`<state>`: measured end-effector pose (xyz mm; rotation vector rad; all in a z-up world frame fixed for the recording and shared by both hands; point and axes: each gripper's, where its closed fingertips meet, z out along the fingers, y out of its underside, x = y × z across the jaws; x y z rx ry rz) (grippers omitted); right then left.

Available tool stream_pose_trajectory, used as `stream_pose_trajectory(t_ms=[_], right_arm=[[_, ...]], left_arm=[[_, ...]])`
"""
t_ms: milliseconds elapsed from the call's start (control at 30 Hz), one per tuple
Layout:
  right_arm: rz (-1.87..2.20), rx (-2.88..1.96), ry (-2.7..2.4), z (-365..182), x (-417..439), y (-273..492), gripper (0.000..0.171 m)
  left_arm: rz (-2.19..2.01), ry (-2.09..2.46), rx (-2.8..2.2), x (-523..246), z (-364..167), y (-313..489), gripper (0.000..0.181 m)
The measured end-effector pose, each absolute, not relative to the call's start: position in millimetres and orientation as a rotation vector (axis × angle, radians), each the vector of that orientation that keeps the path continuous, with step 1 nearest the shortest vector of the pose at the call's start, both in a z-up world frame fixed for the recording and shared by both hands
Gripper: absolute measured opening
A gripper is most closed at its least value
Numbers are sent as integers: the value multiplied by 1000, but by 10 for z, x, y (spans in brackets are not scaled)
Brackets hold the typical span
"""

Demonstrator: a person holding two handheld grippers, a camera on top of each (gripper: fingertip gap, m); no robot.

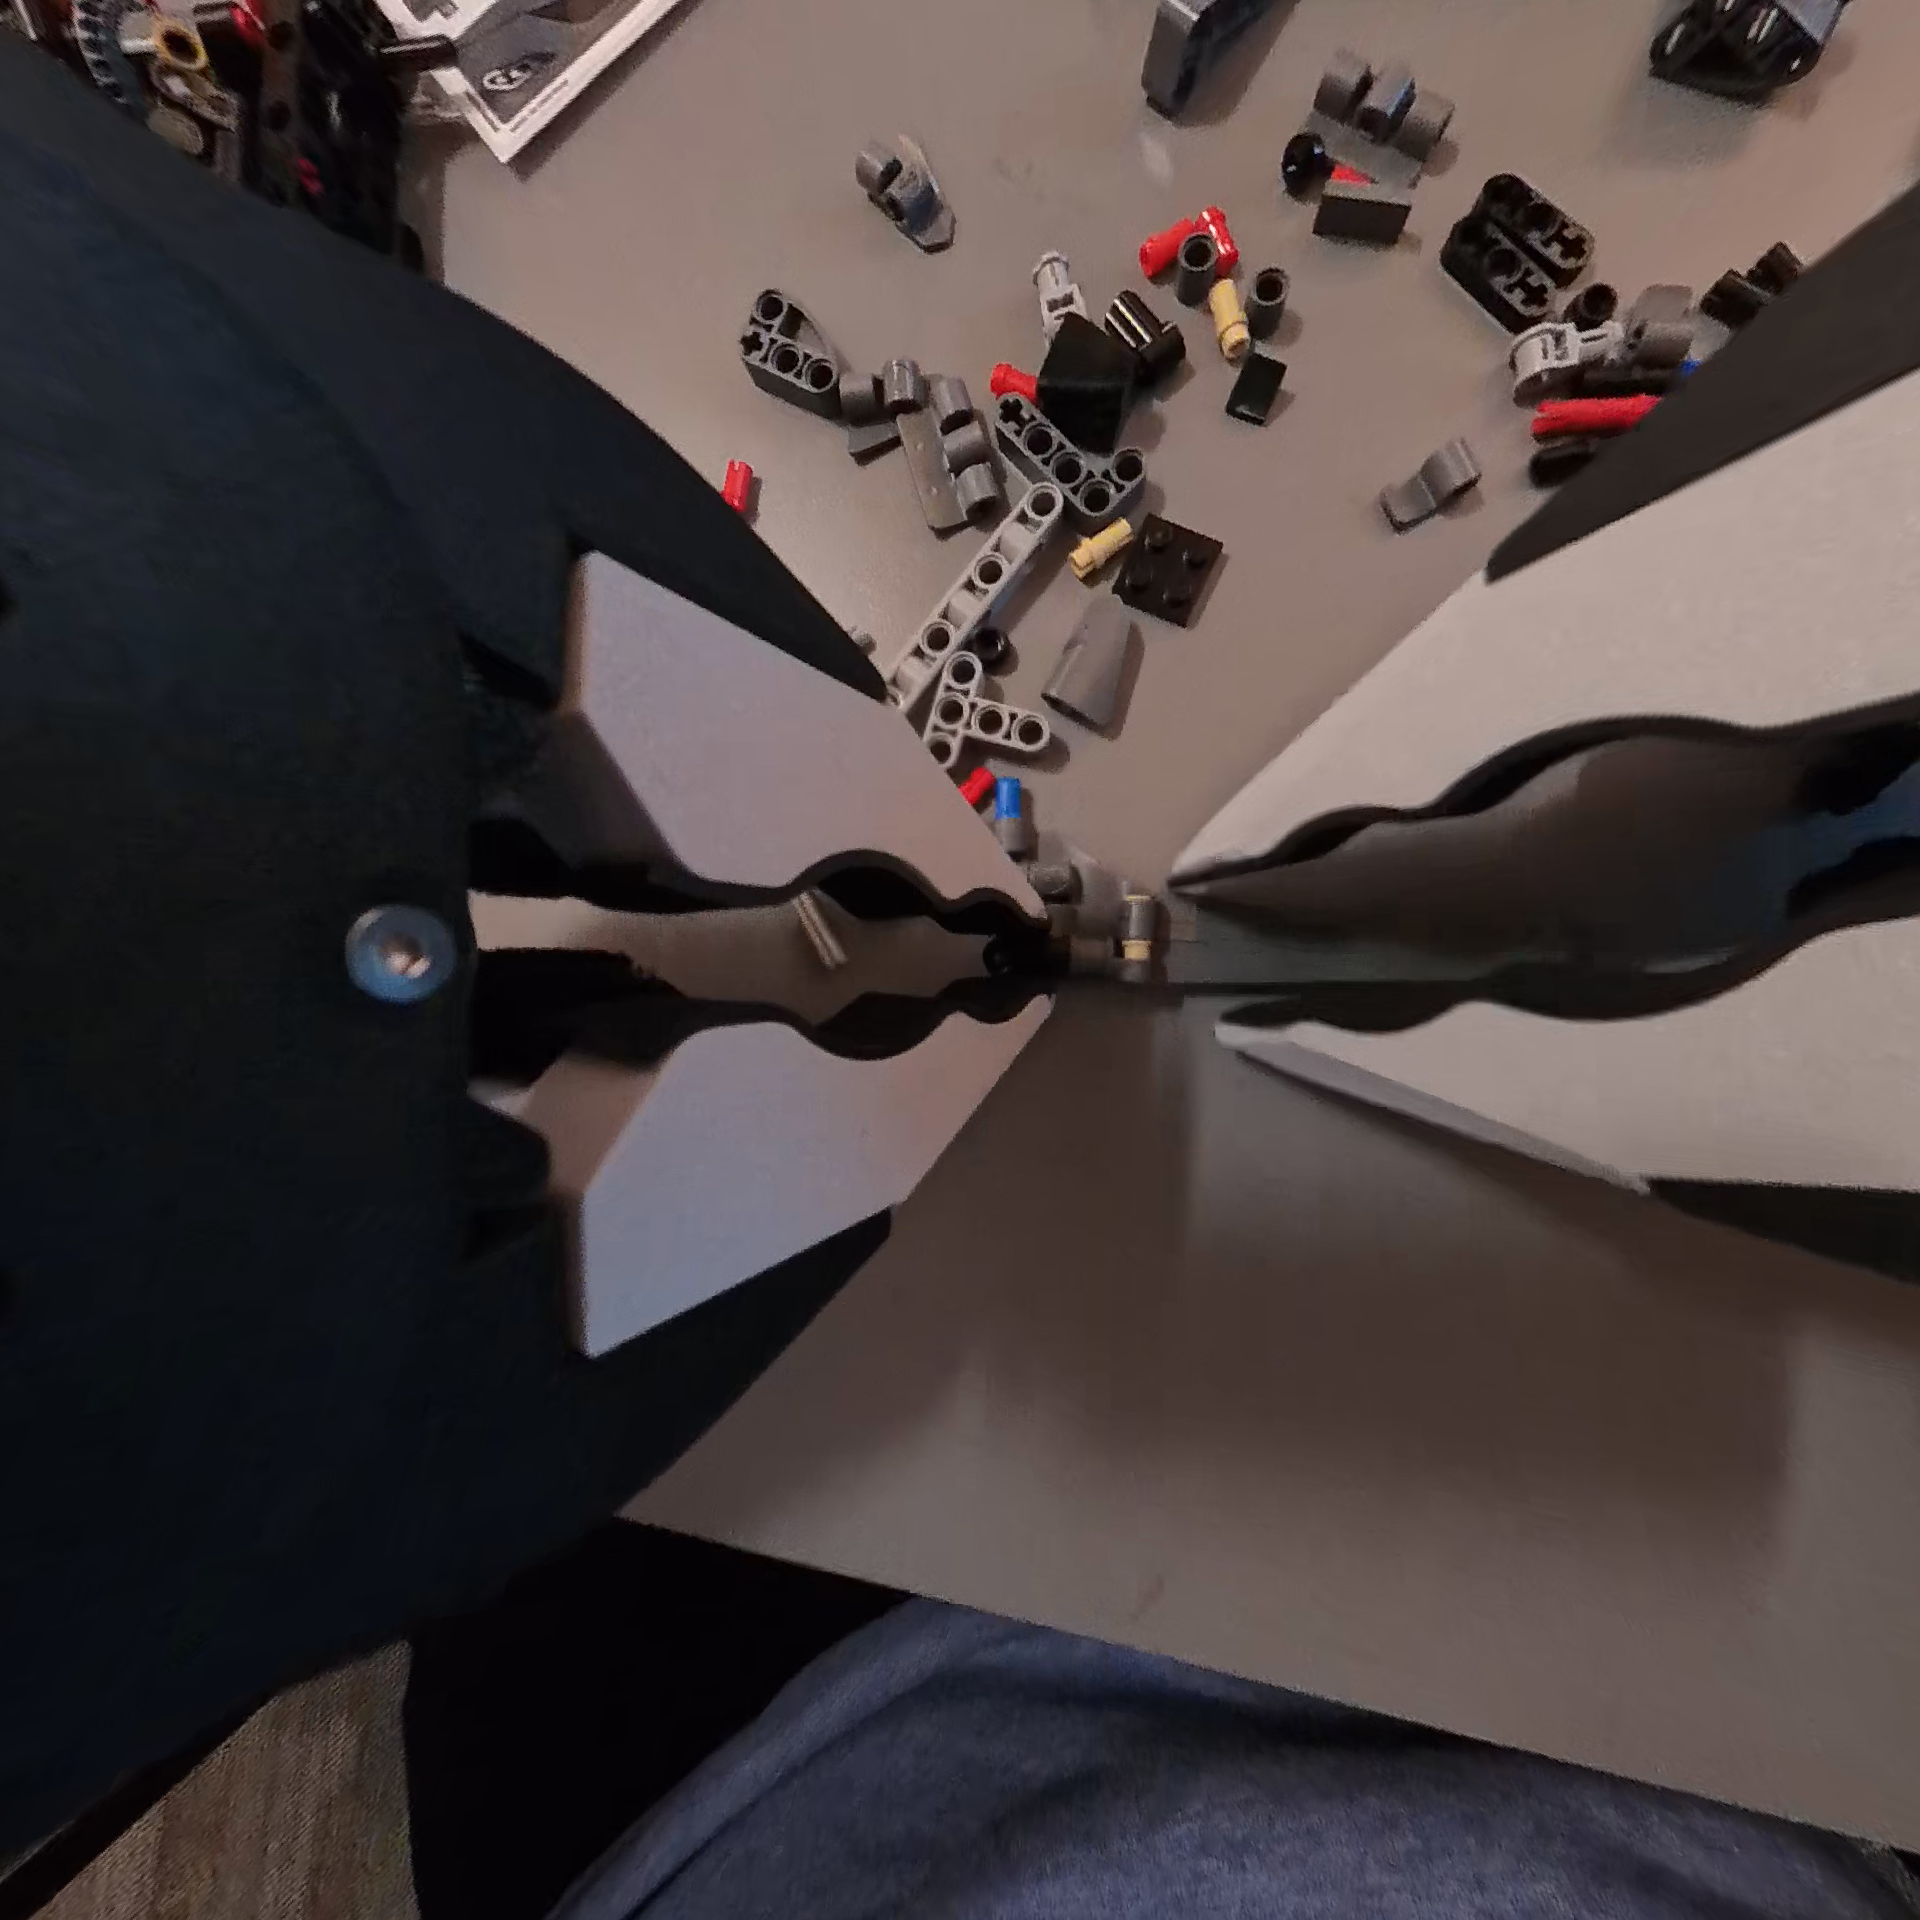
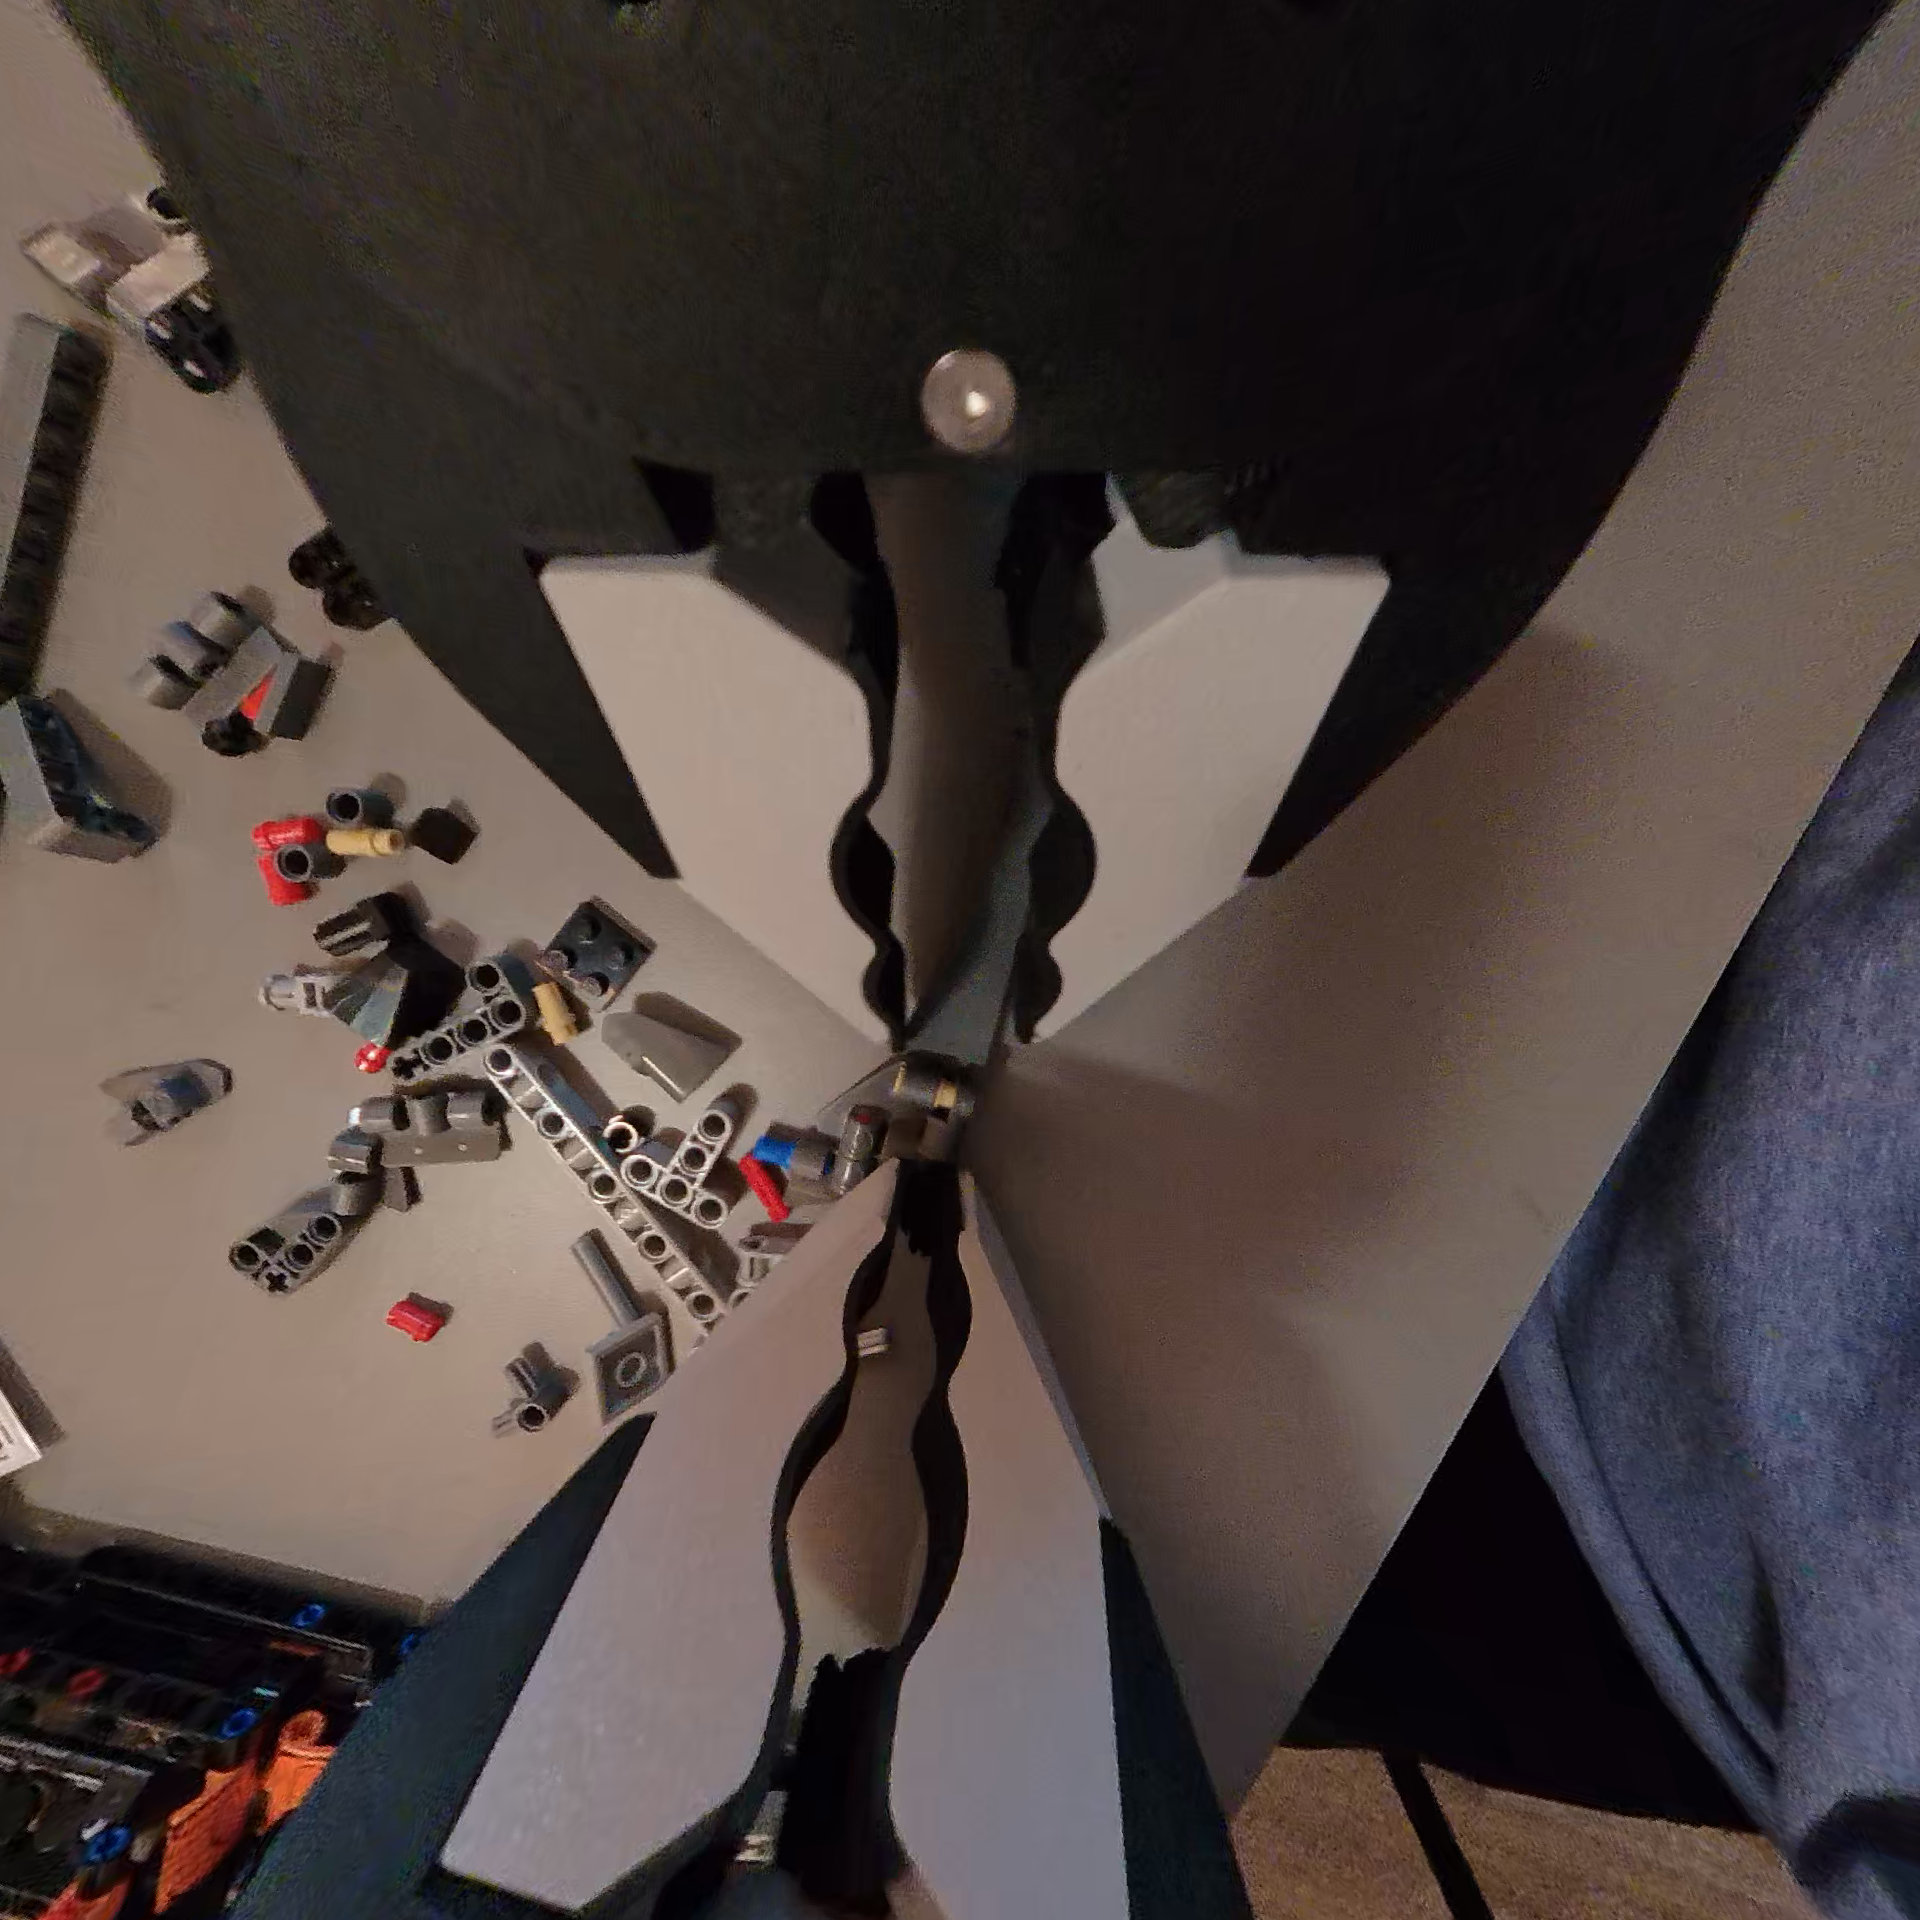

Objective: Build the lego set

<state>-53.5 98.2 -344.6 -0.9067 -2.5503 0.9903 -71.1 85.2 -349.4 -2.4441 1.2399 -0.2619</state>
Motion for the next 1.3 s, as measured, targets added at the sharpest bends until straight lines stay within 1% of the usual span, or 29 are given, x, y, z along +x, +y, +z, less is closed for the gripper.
stream_pose_trajectory(t_ms=[33, 133, 233, 333, 1300], right_arm=[[992, -924, -2539, -3436, -554, 989, 24], [1006, -927, -2504, -3398, -599, 952, 25], [995, -946, -2490, -3429, -646, 944, 17], [1002, -967, -2477, -3443, -660, 958, 12], [1144, -1195, -2482, -3444, -676, 968, 12]], left_arm=[[-271, 1236, -2450, -716, -3493, 855, 5], [-277, 1231, -2463, -730, -3492, 861, 5], [-285, 1228, -2469, -729, -3492, 861, 5], [-289, 1219, -2474, -731, -3492, 866, 5], [-305, 1144, -2507, -737, -3491, 877, 5]])
